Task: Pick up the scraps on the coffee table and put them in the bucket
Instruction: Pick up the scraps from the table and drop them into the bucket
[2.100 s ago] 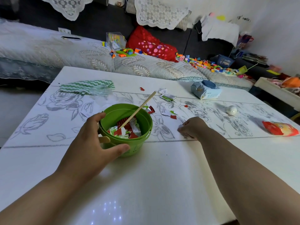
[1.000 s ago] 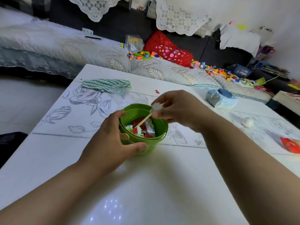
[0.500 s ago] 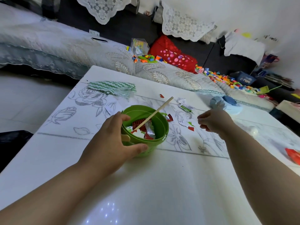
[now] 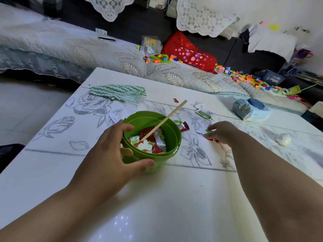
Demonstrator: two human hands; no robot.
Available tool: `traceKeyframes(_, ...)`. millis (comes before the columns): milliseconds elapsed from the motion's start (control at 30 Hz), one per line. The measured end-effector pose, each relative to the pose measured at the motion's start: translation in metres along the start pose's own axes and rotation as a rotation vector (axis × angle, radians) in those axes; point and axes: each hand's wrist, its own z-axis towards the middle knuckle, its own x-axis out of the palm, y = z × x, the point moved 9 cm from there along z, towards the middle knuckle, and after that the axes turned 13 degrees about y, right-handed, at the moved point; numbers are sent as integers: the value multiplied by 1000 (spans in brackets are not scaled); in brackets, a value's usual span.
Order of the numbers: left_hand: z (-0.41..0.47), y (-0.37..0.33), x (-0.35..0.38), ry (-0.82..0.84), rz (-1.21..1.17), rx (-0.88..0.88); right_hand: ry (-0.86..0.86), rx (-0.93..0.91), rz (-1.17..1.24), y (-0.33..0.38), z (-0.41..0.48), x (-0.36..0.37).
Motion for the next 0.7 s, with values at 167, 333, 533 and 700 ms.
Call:
traceKeyframes(167,-1,1,0,-6,8,-6,-37,28,6,-3,-3,0)
traceKeyframes(333,-1,1,0,-5,9,-4,-87,46,-28,-5,-6,1)
traceKeyframes(533,-2,1,0,-5,17,2,-88,90,-47,-11,-17,4)
traceKeyframes(700,-2,1,-1,-5,20,6,-56,109,-25,-16,-21,8)
